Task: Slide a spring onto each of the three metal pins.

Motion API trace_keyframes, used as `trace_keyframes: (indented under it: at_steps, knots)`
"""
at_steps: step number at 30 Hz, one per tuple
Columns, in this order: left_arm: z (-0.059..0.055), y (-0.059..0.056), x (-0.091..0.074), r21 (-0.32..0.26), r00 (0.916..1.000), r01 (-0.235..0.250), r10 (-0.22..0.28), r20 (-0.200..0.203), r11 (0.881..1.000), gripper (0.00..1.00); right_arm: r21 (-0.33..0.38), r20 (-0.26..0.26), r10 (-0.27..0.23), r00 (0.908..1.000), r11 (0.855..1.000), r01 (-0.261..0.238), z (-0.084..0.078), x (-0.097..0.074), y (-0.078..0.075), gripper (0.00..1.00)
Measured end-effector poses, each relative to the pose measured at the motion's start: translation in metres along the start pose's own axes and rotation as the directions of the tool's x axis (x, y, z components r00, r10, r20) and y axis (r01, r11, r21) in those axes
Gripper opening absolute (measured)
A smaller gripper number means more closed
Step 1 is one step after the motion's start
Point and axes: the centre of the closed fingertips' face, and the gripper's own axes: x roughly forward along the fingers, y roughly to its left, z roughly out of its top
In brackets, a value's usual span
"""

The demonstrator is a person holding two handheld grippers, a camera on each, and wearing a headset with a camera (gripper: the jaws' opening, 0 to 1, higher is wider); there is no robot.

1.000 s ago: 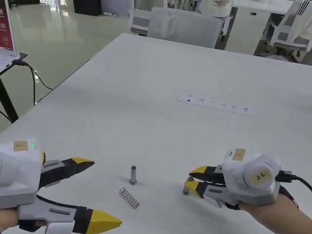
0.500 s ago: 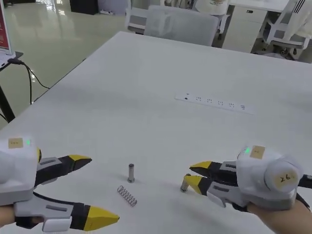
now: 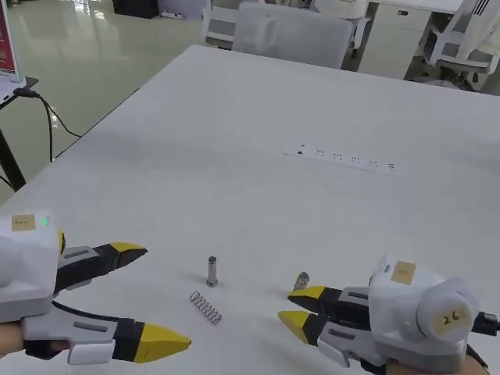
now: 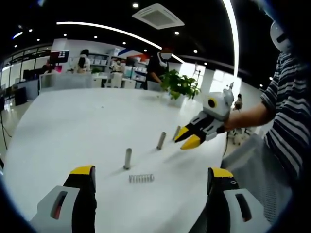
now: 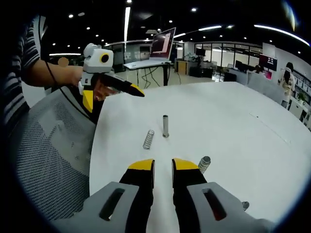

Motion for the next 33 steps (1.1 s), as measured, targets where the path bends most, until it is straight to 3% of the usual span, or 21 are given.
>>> trace_keyframes:
  at_steps: [12,16,25,33]
  knots:
    - [-0.003,-0.003,-0.001,-0.015,1.0,-0.002,0.002,0.004,1.0,0.93,0.011,-0.013,0.037,0.9992,0.999,-0.037,-0.006,0.007,0.019,0.12]
    - [0.001,-0.002,-0.001,-0.03,0.9994,-0.014,0.015,0.032,0.999,0.98,0.011,-0.021,0.044,0.9988,0.999,-0.044,-0.006,0.01,0.022,0.13]
    - [0.005,-0.002,-0.003,-0.03,0.9983,-0.031,0.032,0.05,0.999,0.98,-0.004,-0.019,0.066,0.9976,0.998,-0.066,0.001,0.021,0.028,0.14]
    - [0.005,-0.004,-0.002,-0.028,0.9985,-0.026,0.027,0.048,0.999,0.98,-0.019,-0.034,0.073,0.9968,0.997,-0.074,0.006,0.041,0.028,0.15]
